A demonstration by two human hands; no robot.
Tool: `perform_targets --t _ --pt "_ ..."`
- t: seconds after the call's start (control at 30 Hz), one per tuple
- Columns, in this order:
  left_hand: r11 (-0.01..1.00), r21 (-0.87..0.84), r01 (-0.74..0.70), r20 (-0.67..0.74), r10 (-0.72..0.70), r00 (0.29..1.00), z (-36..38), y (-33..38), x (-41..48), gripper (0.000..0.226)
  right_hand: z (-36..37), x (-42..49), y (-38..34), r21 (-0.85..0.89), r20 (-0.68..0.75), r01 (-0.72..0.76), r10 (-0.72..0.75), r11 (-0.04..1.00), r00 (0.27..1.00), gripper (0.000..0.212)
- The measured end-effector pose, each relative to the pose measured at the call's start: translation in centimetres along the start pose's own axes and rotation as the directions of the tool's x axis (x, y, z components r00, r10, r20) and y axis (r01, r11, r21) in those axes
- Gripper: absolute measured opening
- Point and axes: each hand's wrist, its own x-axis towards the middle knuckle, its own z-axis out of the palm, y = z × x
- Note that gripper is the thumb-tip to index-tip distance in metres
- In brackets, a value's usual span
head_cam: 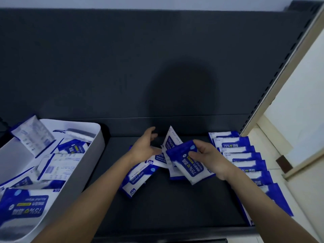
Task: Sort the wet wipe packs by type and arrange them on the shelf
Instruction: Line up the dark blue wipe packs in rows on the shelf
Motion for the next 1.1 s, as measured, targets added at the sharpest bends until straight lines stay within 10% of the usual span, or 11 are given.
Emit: perform_targets --t 0.43,0.63,0.83,1.1 --pt "0.725 -0.681 0.099 0.068 -0.072 0.995 -0.4 0.7 -1.2 0.023 -0.3 1.6 -1.7 0.408 -0.021 -0.111 0.131 0.906 0.991 0.018" --pt "0.707 -0.704 0.067 -0.176 -0.265 0.948 -0.7 -1.3 -2.3 0.030 0.9 3.4 -0.6 0.237 -0.513 -0.107 0.218 0.966 0.830 0.006" --pt "0.707 -0.706 -0.036 -0.217 -0.168 0.961 1.1 0.2 -2.2 0.033 4.1 5.4 -1.8 0.726 -0.440 -0.022 0.488 0.688 0.754 0.003" --pt "0.689 -0.716 -0.112 -0.292 -0.149 0.945 1.3 0.7 -3.3 0.040 7.4 4.8 0.0 0.544 -0.469 -0.099 0.400 0.833 0.787 0.018"
